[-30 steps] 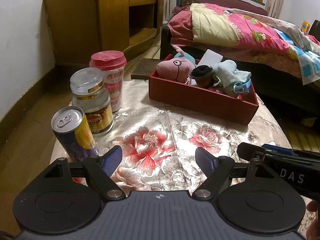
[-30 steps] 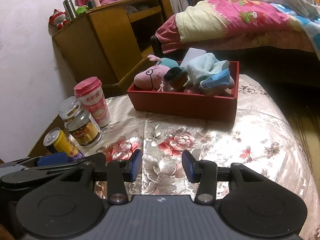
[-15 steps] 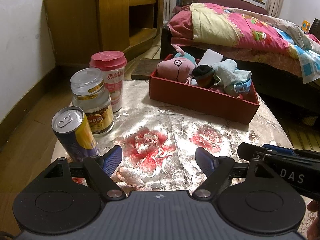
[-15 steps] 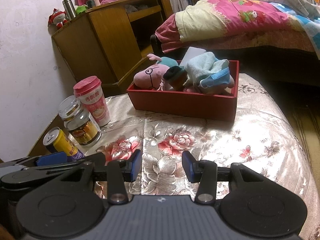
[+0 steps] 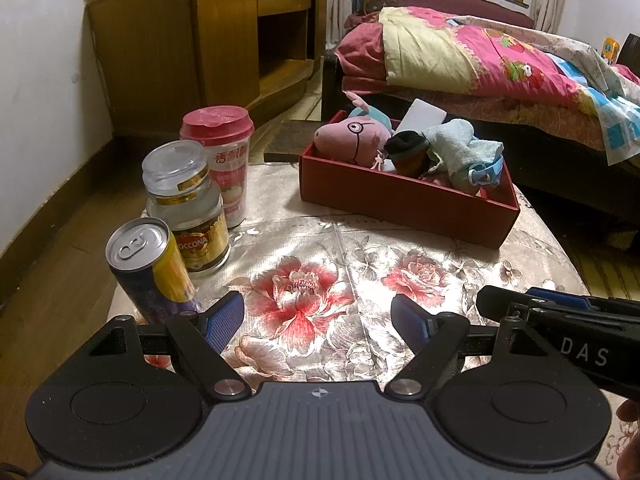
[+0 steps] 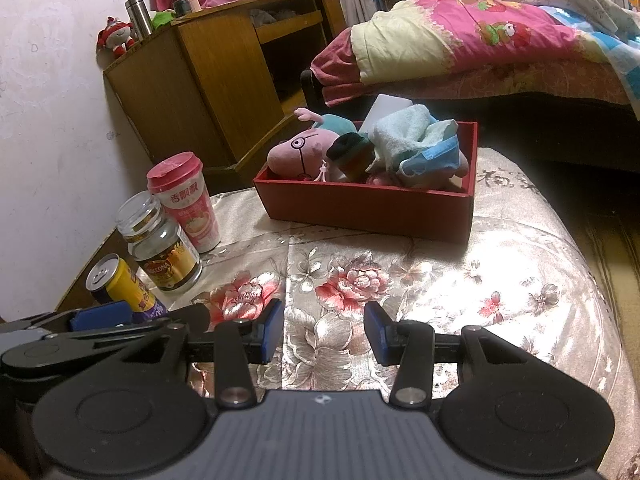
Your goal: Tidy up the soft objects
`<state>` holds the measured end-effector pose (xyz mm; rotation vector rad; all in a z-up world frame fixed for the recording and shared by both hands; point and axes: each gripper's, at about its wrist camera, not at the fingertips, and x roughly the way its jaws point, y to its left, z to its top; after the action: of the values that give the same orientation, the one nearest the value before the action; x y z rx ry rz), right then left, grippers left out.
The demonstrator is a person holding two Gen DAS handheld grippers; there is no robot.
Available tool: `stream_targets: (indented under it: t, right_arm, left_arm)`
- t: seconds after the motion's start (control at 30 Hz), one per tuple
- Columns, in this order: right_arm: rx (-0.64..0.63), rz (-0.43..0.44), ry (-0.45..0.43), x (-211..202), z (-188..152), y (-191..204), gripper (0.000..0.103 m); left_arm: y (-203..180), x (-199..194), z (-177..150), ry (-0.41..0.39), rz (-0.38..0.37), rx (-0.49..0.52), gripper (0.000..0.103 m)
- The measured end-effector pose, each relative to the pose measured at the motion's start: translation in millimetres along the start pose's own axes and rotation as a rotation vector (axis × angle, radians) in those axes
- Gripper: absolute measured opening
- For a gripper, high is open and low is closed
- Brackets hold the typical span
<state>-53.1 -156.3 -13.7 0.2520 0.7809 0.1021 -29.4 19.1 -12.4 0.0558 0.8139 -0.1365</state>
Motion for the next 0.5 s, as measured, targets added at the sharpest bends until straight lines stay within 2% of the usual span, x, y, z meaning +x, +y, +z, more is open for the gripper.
stream_targets:
  t: [0.33,0.5]
  right_arm:
    - [0.001,0.000,0.000,0.1,-0.1,-0.1,0.022]
    - [0.004,0.001,-0.006,-0.4,-0.3,-1.2,0.022]
  left_arm:
    - [-1.0,0.0,0.4,-0.002,0.014,0.008,0.080]
    - [-0.6,0.1,1.5,-0.010,0.022,0.005,0.085]
